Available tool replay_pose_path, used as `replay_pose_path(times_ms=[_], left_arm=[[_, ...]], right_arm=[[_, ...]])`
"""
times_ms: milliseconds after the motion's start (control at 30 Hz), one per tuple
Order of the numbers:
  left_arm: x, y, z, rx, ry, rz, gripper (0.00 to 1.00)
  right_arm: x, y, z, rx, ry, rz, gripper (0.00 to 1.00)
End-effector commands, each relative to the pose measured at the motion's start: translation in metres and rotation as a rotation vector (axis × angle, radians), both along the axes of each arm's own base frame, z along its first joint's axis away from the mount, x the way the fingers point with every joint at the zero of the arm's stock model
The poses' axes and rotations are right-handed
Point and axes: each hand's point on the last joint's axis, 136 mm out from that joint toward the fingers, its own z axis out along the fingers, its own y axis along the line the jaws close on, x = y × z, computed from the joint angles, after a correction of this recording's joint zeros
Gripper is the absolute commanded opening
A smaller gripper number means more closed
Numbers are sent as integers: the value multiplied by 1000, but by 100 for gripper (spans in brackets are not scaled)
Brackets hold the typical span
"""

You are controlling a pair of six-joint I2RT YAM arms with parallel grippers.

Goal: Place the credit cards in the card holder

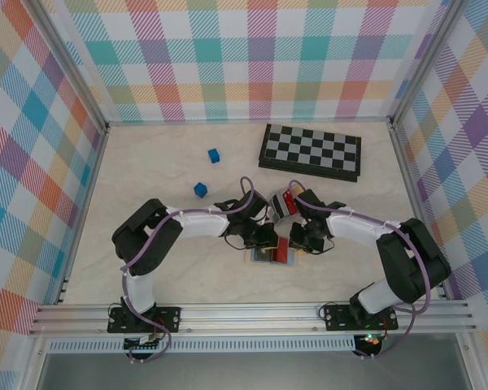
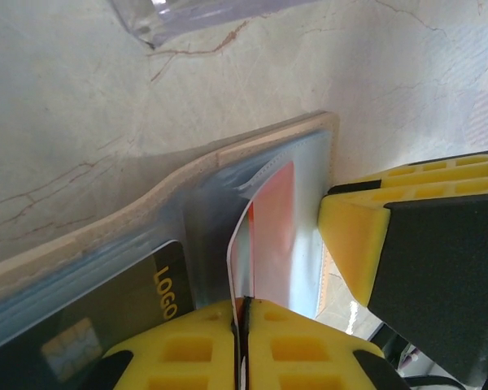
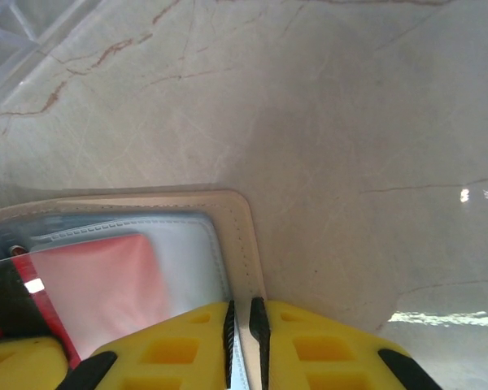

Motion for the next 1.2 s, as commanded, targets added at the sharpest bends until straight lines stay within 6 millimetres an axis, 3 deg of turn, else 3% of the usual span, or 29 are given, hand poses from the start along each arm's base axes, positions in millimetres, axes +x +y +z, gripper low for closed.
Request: replay_pose_path(times_ms=[0, 133, 467, 600, 767, 933, 1067, 1167], left_arm=[[-7, -7, -16, 45, 10, -7, 11], [-13, -9, -21, 89, 2, -26, 17], [-14, 13, -14, 167, -44, 0, 26], [-11, 14, -12, 164, -57, 10, 21], [-13, -3, -9, 90, -30, -12, 15], [-17, -8, 2, 44, -38, -51, 16], [-13, 4, 7, 84, -68, -29, 19], [-9, 12, 15, 90, -97, -5, 28]], right_arm=[[-7, 17, -9, 75, 37, 6, 18], [-7, 12, -11, 55, 39, -11, 18], [-9, 1, -13, 15, 41, -35, 21], [-10, 1, -16, 16, 47, -33, 20], [-7, 8, -13, 50, 38, -27, 19], [-2, 7, -4, 46, 13, -29, 20], [4, 3, 9, 43, -28, -31, 24], [10, 1, 25, 43, -75, -18, 28]])
